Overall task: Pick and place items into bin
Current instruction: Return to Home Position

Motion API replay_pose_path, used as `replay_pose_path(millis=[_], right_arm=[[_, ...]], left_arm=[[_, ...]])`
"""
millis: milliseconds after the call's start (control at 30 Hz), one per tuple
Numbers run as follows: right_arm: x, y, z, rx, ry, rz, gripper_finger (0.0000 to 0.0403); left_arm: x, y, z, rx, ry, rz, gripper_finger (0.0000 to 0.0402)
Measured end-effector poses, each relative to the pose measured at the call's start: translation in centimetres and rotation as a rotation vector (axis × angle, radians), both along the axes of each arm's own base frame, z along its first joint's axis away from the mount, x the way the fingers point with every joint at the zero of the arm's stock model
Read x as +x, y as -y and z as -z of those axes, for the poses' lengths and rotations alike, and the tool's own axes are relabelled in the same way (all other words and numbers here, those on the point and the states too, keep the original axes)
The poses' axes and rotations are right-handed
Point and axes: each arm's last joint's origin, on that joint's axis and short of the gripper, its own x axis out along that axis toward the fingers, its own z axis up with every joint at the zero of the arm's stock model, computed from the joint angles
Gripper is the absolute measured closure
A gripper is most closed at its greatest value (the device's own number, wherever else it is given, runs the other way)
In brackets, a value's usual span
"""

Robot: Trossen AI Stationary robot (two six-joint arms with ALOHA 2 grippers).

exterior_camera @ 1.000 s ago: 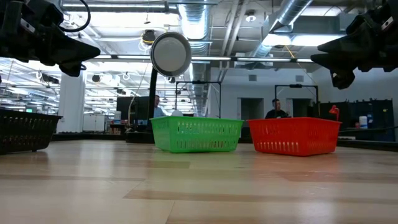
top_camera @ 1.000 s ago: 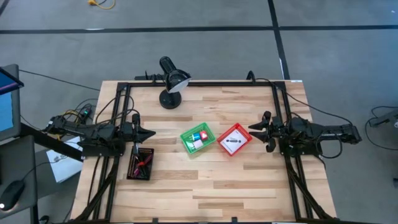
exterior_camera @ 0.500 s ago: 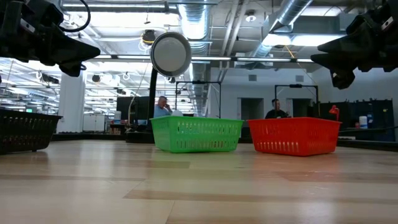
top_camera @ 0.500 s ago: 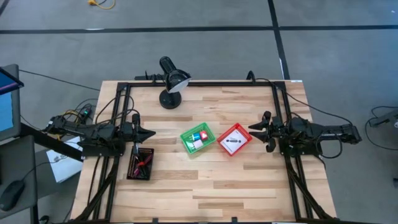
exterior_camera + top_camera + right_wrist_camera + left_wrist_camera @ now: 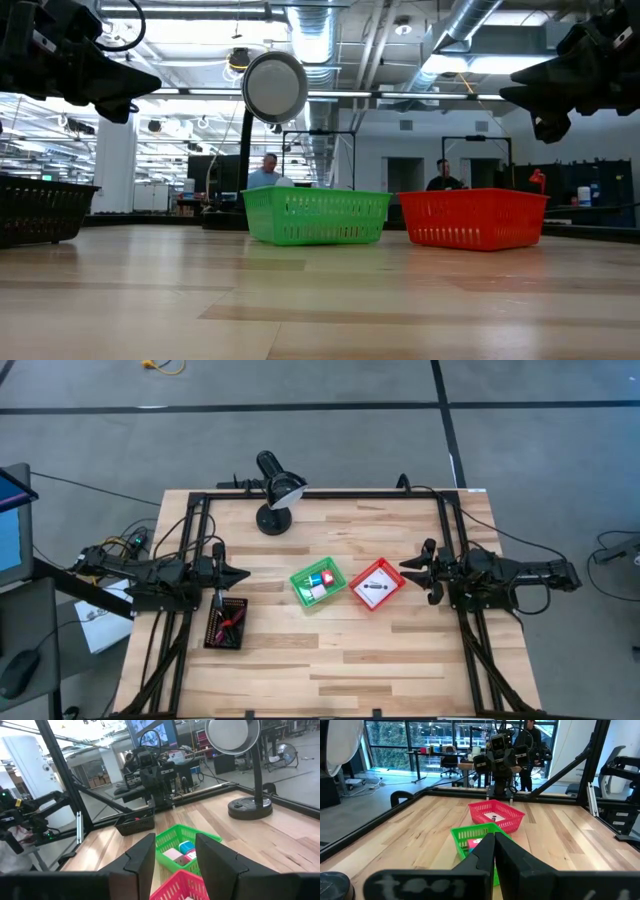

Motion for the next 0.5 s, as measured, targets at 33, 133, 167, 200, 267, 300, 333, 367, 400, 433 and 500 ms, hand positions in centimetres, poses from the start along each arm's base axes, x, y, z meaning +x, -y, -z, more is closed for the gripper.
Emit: replay_pose_path(millis=[33,133,167,200,267,300,333,367,400,433,500], right_arm=[[0.0,0.0,0.0,0.0,0.0,0.0,0.027],[0.0,0.0,0.0,0.0,0.0,0.0,0.0268],[0.0,0.0,0.0,0.0,0.0,0.0,0.0268],[0.0,0.0,0.0,0.0,0.0,0.0,0.0267],[0.0,0.0,0.0,0.0,0.0,-0.001,0.0266],[0.0,0.0,0.0,0.0,0.0,0.0,0.0266],[0.0,0.0,0.0,0.0,0.0,0.0,0.0266],[0.0,0.0,0.0,0.0,0.0,0.0,0.0266],[0.0,0.0,0.0,0.0,0.0,0.0,0.0267],[0.0,0.0,0.0,0.0,0.0,0.0,0.0268],[0.0,0.0,0.0,0.0,0.0,0.0,0.0269]], left_arm=[[0.0,0.0,0.0,0.001,0.0,0.0,0.0401],[0.0,0.0,0.0,0.006,-0.001,0.0,0.0402],[0.0,0.0,0.0,0.005,0.0,0.0,0.0402],[0.0,0.0,0.0,0.001,0.0,0.0,0.0401],[0.0,0.0,0.0,0.0,0.0,0.0,0.0401],[0.0,0.0,0.0,0.002,0.0,0.0,0.0401],[0.0,0.0,0.0,0.007,-0.001,0.0,0.0401],[0.0,0.0,0.0,0.009,-0.001,0.0,0.0402],[0.0,0.0,-0.01,0.009,-0.001,0.0,0.0401],[0.0,0.0,0.0,0.009,-0.001,0.0,0.0401],[0.0,0.0,0.0,0.001,0.0,0.0,0.0401]])
